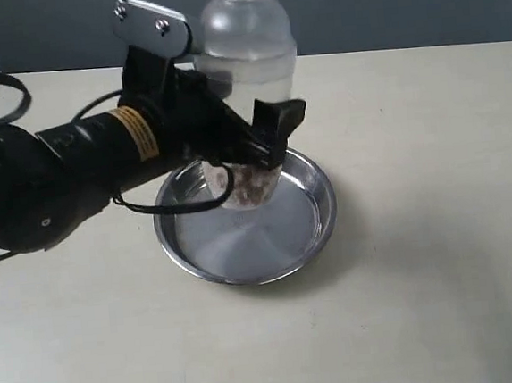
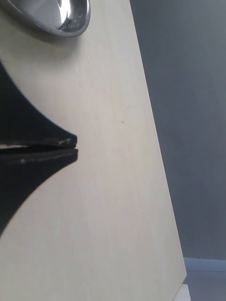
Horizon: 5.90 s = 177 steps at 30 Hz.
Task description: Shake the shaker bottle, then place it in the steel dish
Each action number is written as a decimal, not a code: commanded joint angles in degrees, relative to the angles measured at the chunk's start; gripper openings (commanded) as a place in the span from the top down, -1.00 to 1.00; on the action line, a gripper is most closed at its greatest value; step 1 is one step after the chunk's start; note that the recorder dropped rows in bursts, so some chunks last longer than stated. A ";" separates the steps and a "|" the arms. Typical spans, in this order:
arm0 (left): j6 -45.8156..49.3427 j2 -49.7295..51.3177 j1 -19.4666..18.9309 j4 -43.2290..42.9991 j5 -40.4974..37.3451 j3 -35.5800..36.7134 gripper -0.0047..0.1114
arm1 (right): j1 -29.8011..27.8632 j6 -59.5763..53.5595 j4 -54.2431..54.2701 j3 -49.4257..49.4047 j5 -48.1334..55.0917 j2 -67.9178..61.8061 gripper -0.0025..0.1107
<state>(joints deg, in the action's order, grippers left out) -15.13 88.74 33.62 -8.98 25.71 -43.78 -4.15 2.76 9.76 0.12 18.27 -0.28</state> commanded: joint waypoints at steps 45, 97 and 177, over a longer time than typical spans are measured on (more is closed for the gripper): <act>15.79 0.58 0.19 18.58 12.36 6.65 0.91 | 0.23 0.01 0.00 -0.12 -0.69 0.28 0.97; 6.29 19.95 0.19 7.28 32.77 6.65 0.32 | 0.23 0.01 -0.13 -0.12 -0.69 0.28 0.97; 7.20 16.68 -0.43 15.21 28.73 13.16 -0.90 | 0.23 0.01 -0.12 -0.12 -0.69 0.28 0.97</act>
<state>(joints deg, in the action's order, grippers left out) -8.09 106.02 33.37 5.50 53.54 -31.51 -4.15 2.76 9.84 0.12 18.27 -0.28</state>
